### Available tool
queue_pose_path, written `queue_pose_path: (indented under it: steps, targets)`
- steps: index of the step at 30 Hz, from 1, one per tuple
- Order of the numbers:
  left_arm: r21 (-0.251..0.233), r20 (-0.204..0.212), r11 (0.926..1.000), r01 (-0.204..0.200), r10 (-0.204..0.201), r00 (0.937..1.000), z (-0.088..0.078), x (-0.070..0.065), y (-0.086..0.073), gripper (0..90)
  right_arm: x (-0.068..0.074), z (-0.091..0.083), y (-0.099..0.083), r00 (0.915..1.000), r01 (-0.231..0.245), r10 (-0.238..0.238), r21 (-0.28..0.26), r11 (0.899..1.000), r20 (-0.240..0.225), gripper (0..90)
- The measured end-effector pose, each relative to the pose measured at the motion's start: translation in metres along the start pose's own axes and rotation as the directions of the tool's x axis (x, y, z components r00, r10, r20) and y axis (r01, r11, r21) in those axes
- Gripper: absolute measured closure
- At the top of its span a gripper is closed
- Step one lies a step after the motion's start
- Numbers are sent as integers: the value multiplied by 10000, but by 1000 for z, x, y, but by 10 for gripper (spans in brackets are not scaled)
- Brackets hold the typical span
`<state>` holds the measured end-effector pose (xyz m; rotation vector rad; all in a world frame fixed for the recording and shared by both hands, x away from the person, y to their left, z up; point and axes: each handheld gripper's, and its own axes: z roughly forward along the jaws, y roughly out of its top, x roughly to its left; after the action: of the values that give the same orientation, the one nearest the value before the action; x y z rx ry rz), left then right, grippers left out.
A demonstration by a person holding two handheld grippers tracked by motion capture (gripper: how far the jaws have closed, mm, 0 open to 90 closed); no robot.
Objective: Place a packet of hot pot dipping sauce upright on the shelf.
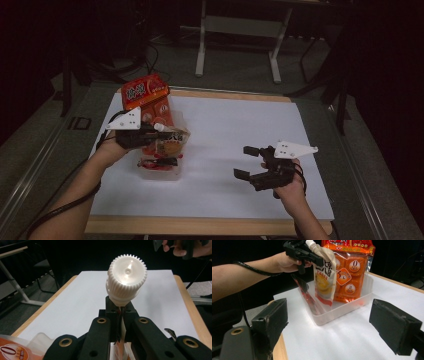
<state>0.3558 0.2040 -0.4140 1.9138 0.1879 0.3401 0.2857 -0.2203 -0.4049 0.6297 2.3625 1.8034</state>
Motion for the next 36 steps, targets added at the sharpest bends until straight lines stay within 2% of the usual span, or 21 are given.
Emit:
queue_pose_path:
  steps: [8, 10, 15, 20, 24, 31, 36]
  targets:
    - [113, 90, 9999, -125, 124, 9999, -8, -3, 0, 880, -2, -2, 0, 9999, -122, 121, -98, 9999, -51, 150]
    - [224, 252, 9996, -142, 137, 9996, -10, -4, 1, 880, -2, -2, 1, 9999, -132, 132, -112, 9998, -53, 151]
    - [555, 137, 9981, -259, 252, 9996, -5, -4, -3, 879, -1, 0, 1, 9999, -138, 138, -73, 9999, -103, 151]
    - [407, -43, 9984, -400, 402, 9992, 0, -3, -5, 877, -1, 1, 0, 9998, -127, 126, -51, 9999, -119, 151]
    - [313, 4, 9995, 19, -19, 10000, 4, -2, -7, 874, -3, 1, -2, 9998, -184, 184, -26, 9998, -115, 151]
    - [210, 279, 9996, 214, -220, 9994, 12, -5, -9, 876, -3, 0, -2, 9997, -217, 217, -36, 9998, -101, 151]
    - [508, 690, 9985, 187, -222, 9974, 22, -8, -5, 876, -4, 0, -2, 9997, -246, 246, -21, 9997, -94, 151]
